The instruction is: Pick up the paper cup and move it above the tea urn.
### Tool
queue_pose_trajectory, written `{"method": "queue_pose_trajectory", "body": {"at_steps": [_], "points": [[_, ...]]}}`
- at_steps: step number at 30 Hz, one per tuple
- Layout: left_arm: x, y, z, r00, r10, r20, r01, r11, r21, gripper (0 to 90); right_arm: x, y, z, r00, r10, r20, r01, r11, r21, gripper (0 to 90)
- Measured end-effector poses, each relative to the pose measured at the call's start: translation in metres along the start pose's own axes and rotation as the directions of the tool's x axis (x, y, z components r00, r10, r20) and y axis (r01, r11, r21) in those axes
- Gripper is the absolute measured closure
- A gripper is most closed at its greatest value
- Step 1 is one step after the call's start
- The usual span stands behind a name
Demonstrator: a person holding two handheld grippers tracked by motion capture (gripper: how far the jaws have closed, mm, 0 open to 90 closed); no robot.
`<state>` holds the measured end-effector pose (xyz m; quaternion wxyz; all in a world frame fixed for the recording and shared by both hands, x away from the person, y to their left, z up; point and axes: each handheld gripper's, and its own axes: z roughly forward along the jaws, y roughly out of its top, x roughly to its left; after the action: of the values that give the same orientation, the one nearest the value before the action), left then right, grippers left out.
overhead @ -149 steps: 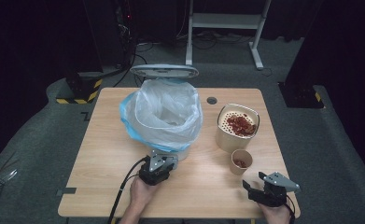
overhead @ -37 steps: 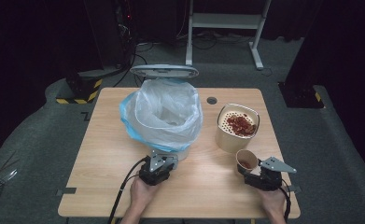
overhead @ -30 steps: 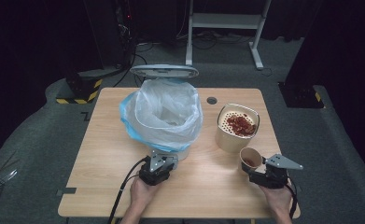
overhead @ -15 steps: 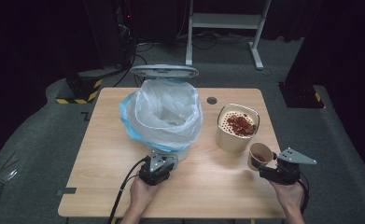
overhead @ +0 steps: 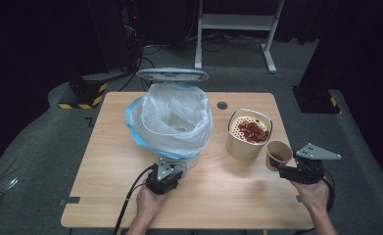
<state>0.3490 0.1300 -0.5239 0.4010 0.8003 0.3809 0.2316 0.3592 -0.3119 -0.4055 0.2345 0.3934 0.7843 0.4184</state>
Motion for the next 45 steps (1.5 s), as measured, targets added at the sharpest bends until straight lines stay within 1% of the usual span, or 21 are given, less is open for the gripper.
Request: {"method": "queue_pose_trajectory", "body": {"at_steps": [2, 3, 6, 14, 20, 25, 27, 32, 36, 41, 45], "points": [[0.000, 0.000, 0.000, 1.0000, 0.000, 0.000, 0.000, 1.0000, 0.000, 57.2, -0.001, 0.002, 0.000, 1.0000, -0.001, -0.001, 0.001, 1.000, 0.000, 32.2], [0.000, 0.000, 0.000, 1.0000, 0.000, 0.000, 0.000, 1.0000, 0.000, 57.1, -0.003, 0.007, 0.000, 0.9999, 0.010, -0.004, -0.010, 1.000, 0.000, 32.3], [0.000, 0.000, 0.000, 1.0000, -0.002, 0.001, 0.002, 1.0000, -0.001, 57.2, -0.007, 0.012, 0.000, 0.9997, 0.021, -0.009, -0.021, 1.000, 0.009, 32.5], [0.000, 0.000, 0.000, 1.0000, -0.004, 0.000, 0.004, 1.0000, -0.003, 57.2, -0.015, 0.019, 0.004, 0.9991, 0.042, -0.007, -0.042, 0.998, 0.037, 32.2], [0.000, 0.000, 0.000, 1.0000, -0.008, 0.003, 0.008, 1.0000, -0.004, 57.2, -0.021, 0.027, 0.006, 0.9983, 0.057, -0.010, -0.057, 0.997, 0.043, 31.8], [0.000, 0.000, 0.000, 1.0000, -0.009, 0.003, 0.009, 0.9999, -0.004, 57.2, -0.024, 0.034, 0.010, 0.9987, 0.050, -0.001, -0.050, 0.998, 0.050, 31.4], [0.000, 0.000, 0.000, 1.0000, -0.009, 0.003, 0.009, 0.9999, -0.004, 57.2, -0.025, 0.036, 0.011, 0.9985, 0.055, 0.002, -0.055, 0.997, 0.047, 31.3], [0.000, 0.000, 0.000, 1.0000, -0.009, 0.003, 0.009, 0.9999, -0.004, 57.2, -0.027, 0.040, 0.013, 0.9981, 0.061, 0.000, -0.061, 0.998, 0.035, 30.7], [0.000, 0.000, 0.000, 1.0000, -0.009, 0.003, 0.009, 0.9999, -0.004, 57.2, -0.027, 0.043, 0.015, 0.9984, 0.057, 0.001, -0.057, 0.998, 0.036, 30.3], [0.000, 0.000, 0.000, 0.9999, -0.010, 0.004, 0.010, 0.9999, -0.005, 57.2, -0.028, 0.053, 0.019, 0.9987, 0.051, -0.003, -0.050, 0.998, 0.048, 29.2], [0.000, 0.000, 0.000, 0.9999, -0.011, 0.004, 0.011, 0.9999, -0.005, 57.2, -0.029, 0.056, 0.021, 0.9989, 0.046, -0.002, -0.046, 0.998, 0.044, 29.0]]}}
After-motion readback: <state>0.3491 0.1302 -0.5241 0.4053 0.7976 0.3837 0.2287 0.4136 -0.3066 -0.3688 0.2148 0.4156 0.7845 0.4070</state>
